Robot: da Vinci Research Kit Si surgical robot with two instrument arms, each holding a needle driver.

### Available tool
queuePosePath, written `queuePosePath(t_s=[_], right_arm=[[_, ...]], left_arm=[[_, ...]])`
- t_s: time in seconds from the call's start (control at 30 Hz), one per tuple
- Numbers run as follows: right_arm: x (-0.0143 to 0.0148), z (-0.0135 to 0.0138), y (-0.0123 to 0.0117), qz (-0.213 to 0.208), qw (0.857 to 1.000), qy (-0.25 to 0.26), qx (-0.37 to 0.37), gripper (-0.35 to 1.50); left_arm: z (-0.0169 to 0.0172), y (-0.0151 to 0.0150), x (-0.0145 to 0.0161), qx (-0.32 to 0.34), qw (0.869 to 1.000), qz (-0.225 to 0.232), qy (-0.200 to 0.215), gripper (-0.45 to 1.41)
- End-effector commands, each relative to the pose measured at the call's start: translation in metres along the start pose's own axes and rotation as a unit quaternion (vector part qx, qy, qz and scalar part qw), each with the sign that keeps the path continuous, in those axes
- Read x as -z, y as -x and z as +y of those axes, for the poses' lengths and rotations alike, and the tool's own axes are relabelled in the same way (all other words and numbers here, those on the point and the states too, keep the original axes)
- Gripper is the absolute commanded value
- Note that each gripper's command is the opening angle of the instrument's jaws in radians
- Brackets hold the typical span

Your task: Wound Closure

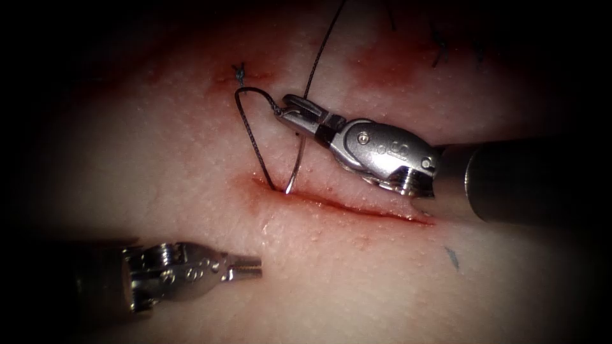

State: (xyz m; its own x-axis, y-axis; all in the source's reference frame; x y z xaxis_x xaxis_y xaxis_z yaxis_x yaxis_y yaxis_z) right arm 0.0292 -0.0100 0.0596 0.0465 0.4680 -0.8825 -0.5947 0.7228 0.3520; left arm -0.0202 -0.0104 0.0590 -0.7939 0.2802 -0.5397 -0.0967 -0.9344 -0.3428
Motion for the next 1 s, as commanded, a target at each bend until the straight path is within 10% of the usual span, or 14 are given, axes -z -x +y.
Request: queuePosePath(t_s=[0.03,1.0], right_arm=[[-0.0006,-0.0007,0.0008,-0.001,1.000,-0.004,0.000,-0.35],[0.0006,-0.0058,-0.0002,0.001,0.999,-0.041,0.035,-0.35]], left_arm=[[0.0003,0.0001,-0.0008,0.000,1.000,0.000,0.002,0.15],[0.0019,-0.0001,0.0018,-0.002,1.000,0.002,0.011,0.15]])
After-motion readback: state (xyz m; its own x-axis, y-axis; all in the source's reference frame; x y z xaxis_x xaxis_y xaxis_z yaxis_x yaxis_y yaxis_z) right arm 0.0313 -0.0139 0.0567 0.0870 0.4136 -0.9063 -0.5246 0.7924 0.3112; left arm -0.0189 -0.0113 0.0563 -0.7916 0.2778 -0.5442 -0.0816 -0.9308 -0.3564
